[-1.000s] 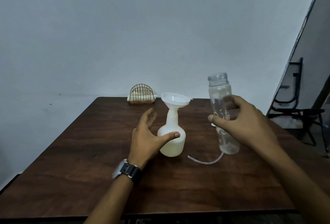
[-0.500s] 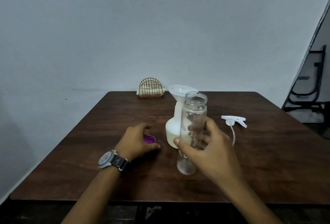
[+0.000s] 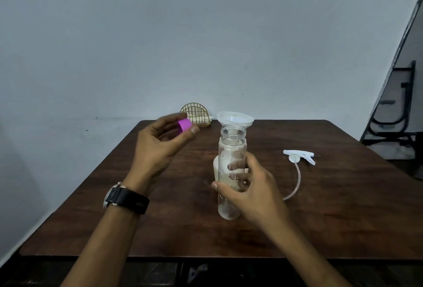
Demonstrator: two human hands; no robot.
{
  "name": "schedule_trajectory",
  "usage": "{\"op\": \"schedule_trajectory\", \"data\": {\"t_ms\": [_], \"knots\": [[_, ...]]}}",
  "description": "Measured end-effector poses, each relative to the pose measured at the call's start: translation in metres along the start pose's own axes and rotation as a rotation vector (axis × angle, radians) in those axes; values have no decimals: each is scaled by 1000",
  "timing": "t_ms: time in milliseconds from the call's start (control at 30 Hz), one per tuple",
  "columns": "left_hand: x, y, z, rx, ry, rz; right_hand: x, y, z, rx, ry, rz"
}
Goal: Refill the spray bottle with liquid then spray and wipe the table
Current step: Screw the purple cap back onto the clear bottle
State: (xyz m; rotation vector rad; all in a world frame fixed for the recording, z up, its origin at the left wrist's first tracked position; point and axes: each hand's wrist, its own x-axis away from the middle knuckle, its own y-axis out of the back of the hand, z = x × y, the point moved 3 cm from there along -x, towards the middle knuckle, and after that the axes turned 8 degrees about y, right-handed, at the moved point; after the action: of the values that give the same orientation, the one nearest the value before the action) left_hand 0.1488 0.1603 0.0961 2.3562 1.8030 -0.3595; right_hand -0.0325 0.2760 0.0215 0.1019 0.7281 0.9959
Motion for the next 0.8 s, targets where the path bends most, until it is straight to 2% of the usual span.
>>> {"op": "schedule_trajectory", "data": {"t_ms": [100,200,367,500,667,800], "knots": [[5,-14,-31,232,5,19,-1,1,1,3,0,7],[13,-34,-59,289,-57,109,-2,0,1,12,12,-2],[20,-70,-72,21,-289,250,-4,-5,3,17,21,17],[23,-82,-57,-125,-400,236,-2,-6,5,25,43,23],[16,-74,-41,-134,-428,147,-2,-4,5,44,40,18],[16,-73,-25,-86,-314,139,-1,-2,3,27,22,2]]}}
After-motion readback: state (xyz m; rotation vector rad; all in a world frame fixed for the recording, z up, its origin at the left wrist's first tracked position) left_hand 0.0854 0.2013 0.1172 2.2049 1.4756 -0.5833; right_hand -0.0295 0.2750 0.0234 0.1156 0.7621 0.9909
